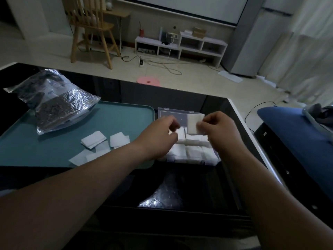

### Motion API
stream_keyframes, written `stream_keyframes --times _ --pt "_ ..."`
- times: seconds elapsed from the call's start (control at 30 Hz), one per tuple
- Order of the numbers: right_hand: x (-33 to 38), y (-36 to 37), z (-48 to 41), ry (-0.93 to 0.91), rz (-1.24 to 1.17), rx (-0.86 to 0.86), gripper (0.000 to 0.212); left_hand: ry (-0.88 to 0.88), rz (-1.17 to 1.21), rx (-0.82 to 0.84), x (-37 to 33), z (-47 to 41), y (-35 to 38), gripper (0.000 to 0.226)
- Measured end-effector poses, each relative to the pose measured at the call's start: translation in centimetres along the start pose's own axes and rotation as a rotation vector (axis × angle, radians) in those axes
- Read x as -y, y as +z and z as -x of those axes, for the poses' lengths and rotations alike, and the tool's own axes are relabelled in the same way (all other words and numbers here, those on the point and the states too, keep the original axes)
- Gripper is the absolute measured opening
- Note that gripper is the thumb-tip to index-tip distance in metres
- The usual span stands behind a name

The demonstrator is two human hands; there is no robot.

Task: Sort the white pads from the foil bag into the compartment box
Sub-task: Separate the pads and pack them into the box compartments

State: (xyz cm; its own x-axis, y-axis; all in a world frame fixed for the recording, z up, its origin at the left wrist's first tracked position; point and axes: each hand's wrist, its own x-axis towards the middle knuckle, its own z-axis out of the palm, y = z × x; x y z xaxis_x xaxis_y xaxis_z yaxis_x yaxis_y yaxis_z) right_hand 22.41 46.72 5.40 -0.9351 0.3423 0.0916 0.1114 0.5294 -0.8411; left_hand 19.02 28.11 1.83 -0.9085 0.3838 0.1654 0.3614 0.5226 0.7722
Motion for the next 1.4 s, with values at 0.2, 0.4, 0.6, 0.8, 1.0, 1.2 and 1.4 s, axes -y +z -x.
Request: stream_keyframes --times 0.2,0.4,0.6,0.8,1.0,1.2,1.4 --pt "-2.8 1.3 -0.3 0.142 0.181 0.182 0.013 0.156 -0.430 0.140 2.4 0.9 1.4 0.018" --pt "-3.3 3.3 -0.4 0.172 0.238 0.235 0.011 0.155 -0.381 0.122 3.3 0.3 0.8 0.006" --pt "-3.5 3.9 -0.3 0.187 0.275 0.232 0.008 0.169 -0.369 0.144 3.9 0.4 1.1 0.026" --pt "-3.7 4.5 0.1 0.129 0.461 0.212 0.010 0.184 -0.486 0.199 3.5 0.7 1.3 0.032" --pt "-0.8 5.1 0.7 -0.079 0.350 0.089 0.016 0.185 -0.332 0.017 3.4 0.8 -2.9 0.029" --pt "4.4 10.3 2.2 -0.294 0.317 0.191 0.015 0.022 -0.349 -0.116 7.0 3.4 -11.9 0.027" --pt "6.8 16.6 3.5 -0.457 0.522 0.527 0.021 -0.234 -0.532 0.033 11.9 8.3 -17.2 0.020"
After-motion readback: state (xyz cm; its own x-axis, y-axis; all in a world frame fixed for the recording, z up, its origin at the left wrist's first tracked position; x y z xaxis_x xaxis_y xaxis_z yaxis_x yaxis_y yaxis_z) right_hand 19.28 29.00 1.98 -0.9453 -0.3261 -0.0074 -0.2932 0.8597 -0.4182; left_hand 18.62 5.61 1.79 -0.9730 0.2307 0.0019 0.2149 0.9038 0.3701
